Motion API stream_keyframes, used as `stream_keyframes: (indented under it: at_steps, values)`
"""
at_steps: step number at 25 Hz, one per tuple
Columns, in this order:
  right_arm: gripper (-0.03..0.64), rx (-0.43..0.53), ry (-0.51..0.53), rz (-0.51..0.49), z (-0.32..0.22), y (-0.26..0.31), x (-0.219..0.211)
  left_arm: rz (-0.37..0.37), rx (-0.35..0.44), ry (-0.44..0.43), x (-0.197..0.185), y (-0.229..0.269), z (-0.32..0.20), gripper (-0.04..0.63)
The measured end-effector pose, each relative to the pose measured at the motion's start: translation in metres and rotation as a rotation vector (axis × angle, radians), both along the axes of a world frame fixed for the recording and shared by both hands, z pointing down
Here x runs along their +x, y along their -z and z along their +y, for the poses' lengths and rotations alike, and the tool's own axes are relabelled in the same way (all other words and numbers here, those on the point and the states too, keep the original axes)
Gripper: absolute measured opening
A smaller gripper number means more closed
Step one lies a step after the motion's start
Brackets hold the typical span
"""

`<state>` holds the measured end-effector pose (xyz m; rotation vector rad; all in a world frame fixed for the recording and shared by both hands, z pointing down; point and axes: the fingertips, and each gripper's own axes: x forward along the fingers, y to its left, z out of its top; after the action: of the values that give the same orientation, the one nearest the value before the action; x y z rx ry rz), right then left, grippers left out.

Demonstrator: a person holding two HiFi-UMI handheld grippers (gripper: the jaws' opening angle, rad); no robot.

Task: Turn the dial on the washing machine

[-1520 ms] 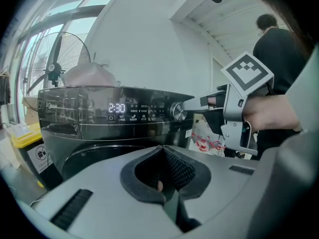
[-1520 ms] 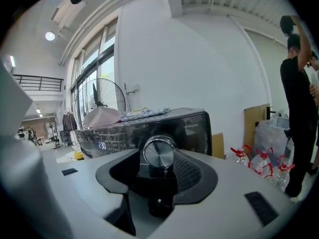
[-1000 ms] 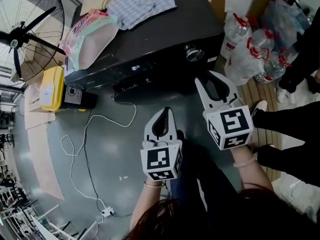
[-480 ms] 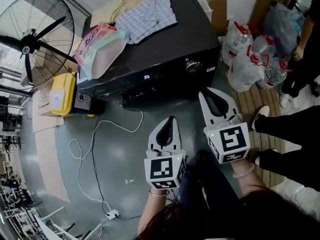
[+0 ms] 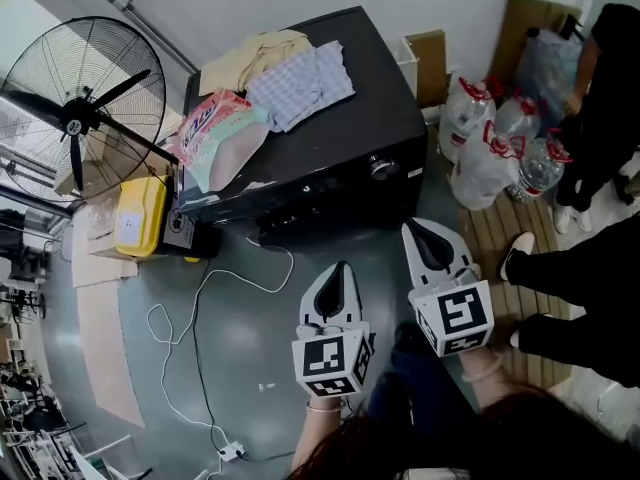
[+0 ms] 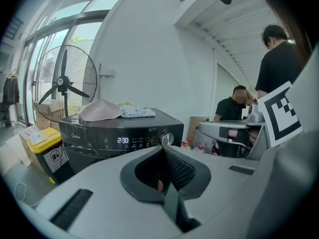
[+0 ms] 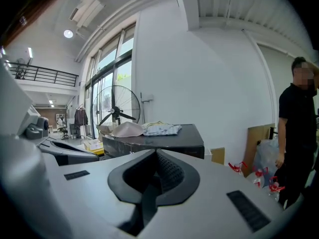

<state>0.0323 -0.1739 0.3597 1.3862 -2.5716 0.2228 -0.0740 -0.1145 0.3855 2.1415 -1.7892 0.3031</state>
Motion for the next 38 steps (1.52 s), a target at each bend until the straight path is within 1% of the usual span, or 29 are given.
stream_keyframes:
  at_steps: [7,14,31,38]
  values:
    - [0.026,0.008,-0.011,-0.006,0.034,0.030,-0.003,-0.003,0.026,-0.036,-0.002,0.036,0.023,0.014]
    - [0.026,0.019,-0.013,0.006,0.070,0.063,-0.003,0.010,0.055,-0.033,-0.010,0.073,0.053,0.014]
    - [0.026,0.115,0.003,0.006,0.144,0.140,-0.006,0.012,0.143,-0.060,-0.015,0.140,0.114,0.014]
    - [0.026,0.151,0.012,-0.001,0.175,0.166,-0.012,-0.001,0.168,-0.067,-0.022,0.162,0.144,0.014]
